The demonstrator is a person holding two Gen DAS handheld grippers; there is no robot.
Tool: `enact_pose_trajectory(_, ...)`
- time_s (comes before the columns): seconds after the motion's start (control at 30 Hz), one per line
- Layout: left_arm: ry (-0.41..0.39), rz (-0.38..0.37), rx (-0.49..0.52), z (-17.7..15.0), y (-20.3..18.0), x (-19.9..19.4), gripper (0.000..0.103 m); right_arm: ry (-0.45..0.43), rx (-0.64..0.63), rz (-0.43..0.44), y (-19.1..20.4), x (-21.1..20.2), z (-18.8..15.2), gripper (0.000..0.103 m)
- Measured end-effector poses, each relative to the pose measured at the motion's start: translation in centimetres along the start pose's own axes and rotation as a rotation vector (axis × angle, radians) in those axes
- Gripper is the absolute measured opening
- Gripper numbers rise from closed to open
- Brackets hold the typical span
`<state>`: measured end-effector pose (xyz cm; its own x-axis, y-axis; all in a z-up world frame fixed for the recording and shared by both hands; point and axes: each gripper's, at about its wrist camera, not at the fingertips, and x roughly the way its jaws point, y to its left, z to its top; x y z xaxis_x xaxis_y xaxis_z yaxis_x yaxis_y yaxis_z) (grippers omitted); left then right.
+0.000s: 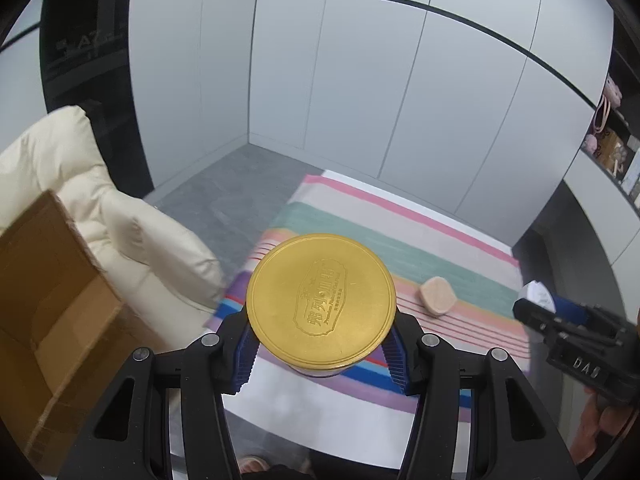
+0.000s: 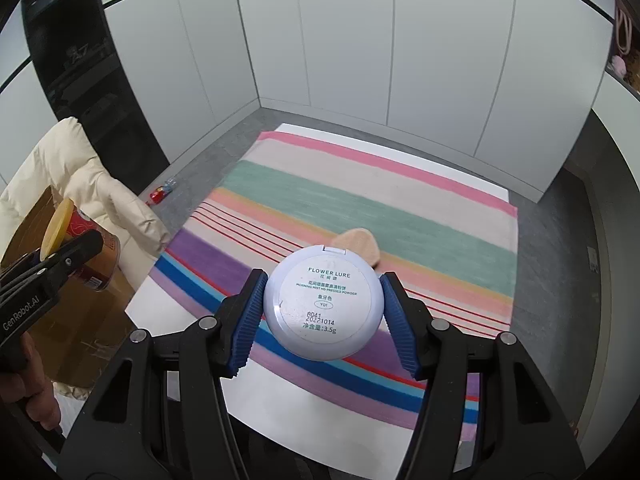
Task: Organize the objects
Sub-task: 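Carry the red can and white compact in both tools toward the cardboard box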
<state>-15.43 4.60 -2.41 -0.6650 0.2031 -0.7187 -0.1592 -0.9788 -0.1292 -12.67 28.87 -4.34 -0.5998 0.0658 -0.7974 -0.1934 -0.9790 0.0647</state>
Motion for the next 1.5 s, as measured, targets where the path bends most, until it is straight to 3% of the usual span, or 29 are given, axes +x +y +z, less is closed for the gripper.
enact_pose_trajectory(0.8,-0.043,0.109,-0.122,-0.4,10.1,-3.1,0.055,-0.026,-0.141,0.072,11.0,0.5,1.8,0.060)
enact_pose_trajectory(1.5,-0.047,0.193,-0.209,-2.5,17.5,-5.8,0.055,-0.054,-0.288,0.195,22.0,0.2,1.9,0.060)
